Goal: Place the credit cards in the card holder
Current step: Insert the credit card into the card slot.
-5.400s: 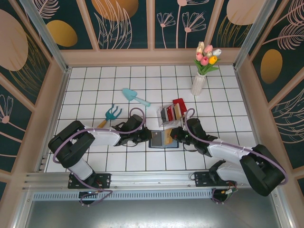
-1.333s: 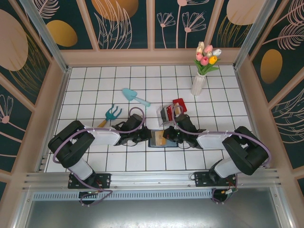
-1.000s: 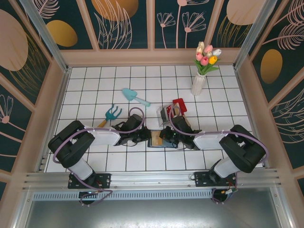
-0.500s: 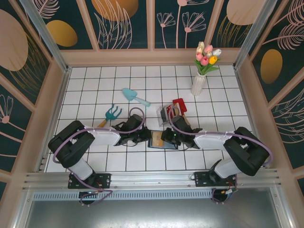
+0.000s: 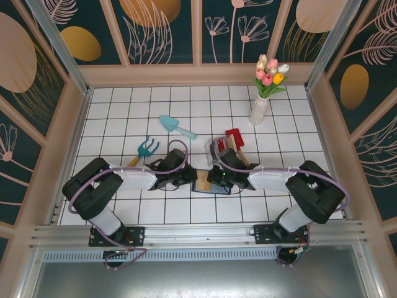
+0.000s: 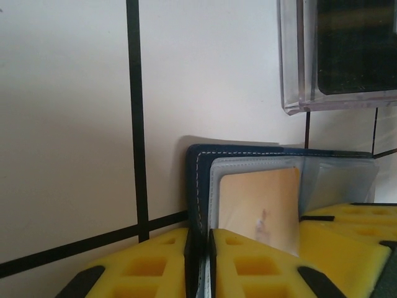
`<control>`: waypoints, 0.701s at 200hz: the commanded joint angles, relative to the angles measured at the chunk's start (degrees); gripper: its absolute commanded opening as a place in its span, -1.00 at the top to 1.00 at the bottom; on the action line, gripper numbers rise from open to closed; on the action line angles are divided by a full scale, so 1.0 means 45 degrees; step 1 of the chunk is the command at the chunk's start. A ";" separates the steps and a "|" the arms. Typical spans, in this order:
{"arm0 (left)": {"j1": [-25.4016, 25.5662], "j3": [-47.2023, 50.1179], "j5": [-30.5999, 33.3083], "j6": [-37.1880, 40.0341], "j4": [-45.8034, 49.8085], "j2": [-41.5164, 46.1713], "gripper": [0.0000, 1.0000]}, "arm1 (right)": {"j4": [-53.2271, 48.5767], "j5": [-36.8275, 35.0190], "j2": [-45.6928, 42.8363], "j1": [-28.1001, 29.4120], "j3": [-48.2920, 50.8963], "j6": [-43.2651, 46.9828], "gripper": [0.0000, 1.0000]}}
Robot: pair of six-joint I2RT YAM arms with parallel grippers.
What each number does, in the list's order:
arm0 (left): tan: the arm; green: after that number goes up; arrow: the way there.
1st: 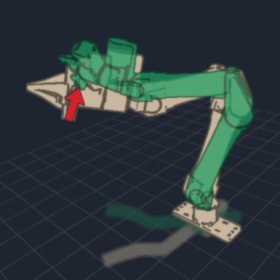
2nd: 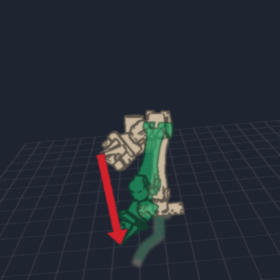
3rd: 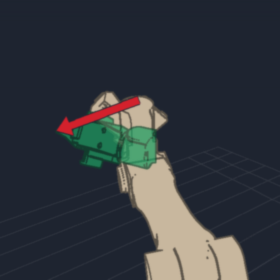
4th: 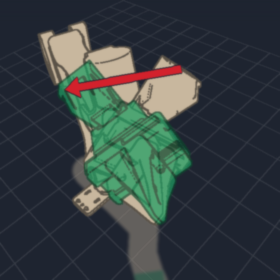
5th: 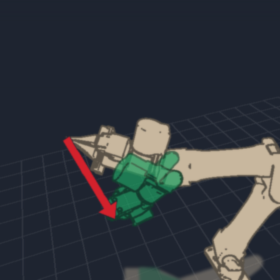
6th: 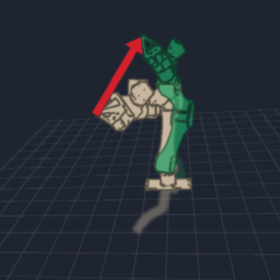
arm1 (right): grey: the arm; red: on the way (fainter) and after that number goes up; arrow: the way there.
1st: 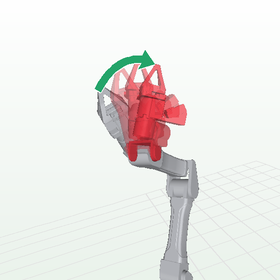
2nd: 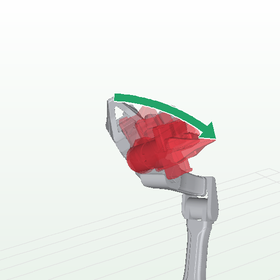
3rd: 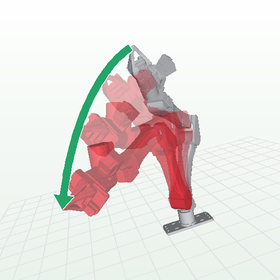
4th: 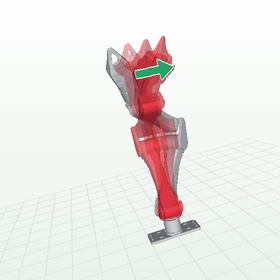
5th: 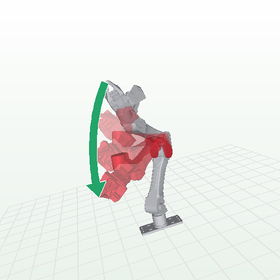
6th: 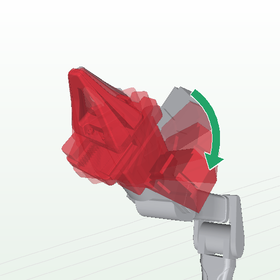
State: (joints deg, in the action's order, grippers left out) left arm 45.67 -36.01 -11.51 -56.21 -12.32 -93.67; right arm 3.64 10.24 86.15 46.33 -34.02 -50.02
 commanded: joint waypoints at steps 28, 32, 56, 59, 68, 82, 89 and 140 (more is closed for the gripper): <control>0.0125 0.0240 0.0760 0.0261 0.1835 0.0476 0.66 | -0.3965 -0.2739 -0.0837 0.0216 -0.0393 0.1000 0.64; 0.0115 0.0229 0.0727 0.0275 0.1838 0.0433 0.67 | -0.4030 -0.2749 -0.0816 0.0180 -0.0297 0.1069 0.63; 0.0122 0.0209 0.0619 0.0260 0.1741 0.0176 0.68 | -0.4387 -0.3000 -0.0902 0.0106 0.0062 0.1046 0.64; 0.0124 0.0209 0.0613 0.0263 0.1741 0.0149 0.68 | -0.4383 -0.3006 -0.0917 0.0083 0.0075 0.1038 0.64; 0.0110 0.0224 0.0622 0.0268 0.1727 0.0117 0.68 | -0.4607 -0.3193 -0.0912 0.0000 0.0071 0.0942 0.64; 0.0122 0.0254 0.0660 0.0261 0.1726 0.0077 0.69 | -0.5115 -0.3621 -0.0902 -0.0041 -0.0174 0.0867 0.65; 0.0117 0.0252 0.0657 0.0272 0.1721 0.0073 0.68 | -0.5251 -0.3696 -0.0938 -0.0041 -0.0357 0.0909 0.66; 0.0124 -0.0055 0.0730 0.0399 0.1967 0.0452 0.64 | -0.5550 -0.3309 -0.2145 -0.0075 -0.1870 0.1829 0.51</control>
State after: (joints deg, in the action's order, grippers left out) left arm 46.19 -35.81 -10.00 -55.86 -8.75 -92.18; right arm -16.73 -2.72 80.60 46.48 -38.20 -45.21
